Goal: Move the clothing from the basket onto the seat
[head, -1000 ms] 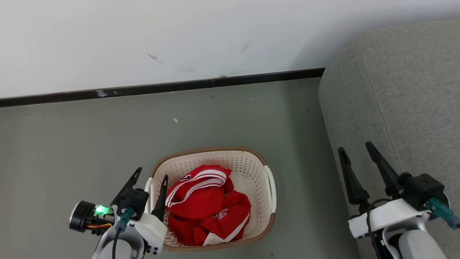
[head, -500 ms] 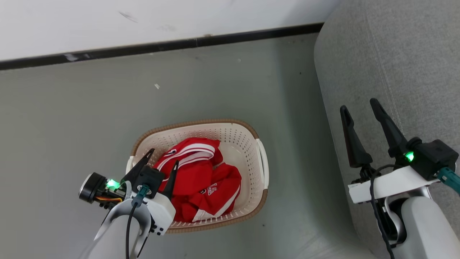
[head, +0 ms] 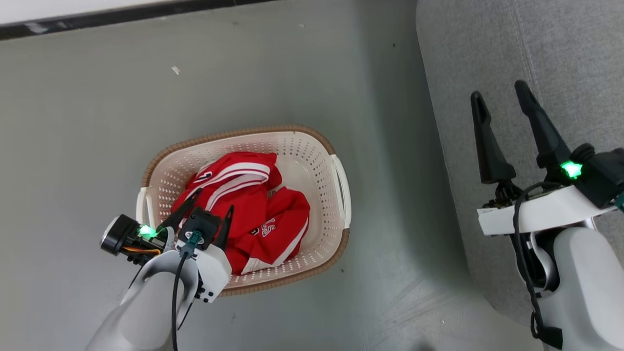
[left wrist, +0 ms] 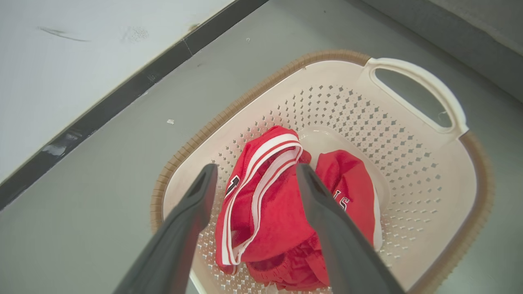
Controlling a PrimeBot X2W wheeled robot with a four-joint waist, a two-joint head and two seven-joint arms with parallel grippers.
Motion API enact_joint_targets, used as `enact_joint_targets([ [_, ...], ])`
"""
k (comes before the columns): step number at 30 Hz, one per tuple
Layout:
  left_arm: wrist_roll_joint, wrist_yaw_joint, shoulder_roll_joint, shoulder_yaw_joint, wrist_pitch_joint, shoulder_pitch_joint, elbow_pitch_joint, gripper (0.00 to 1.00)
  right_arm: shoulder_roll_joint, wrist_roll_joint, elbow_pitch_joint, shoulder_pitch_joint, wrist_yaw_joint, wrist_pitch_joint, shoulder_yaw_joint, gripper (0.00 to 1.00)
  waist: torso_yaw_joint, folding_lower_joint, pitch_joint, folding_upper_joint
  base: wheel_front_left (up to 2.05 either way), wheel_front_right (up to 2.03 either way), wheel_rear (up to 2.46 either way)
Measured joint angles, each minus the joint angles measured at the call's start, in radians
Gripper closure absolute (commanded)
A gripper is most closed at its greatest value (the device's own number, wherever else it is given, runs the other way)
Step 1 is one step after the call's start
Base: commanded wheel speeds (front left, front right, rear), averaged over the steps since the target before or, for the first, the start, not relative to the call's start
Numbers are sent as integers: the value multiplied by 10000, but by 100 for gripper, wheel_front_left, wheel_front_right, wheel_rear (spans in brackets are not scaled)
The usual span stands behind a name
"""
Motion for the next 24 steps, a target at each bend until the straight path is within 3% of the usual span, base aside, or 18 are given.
enact_joint_targets([
  [24, 305, 12, 165, -96, -4, -1705, 1381, 0, -4, 546, -226, -1673, 0, -13, 207, 0, -832, 0, 2119, 0, 0, 0, 0],
])
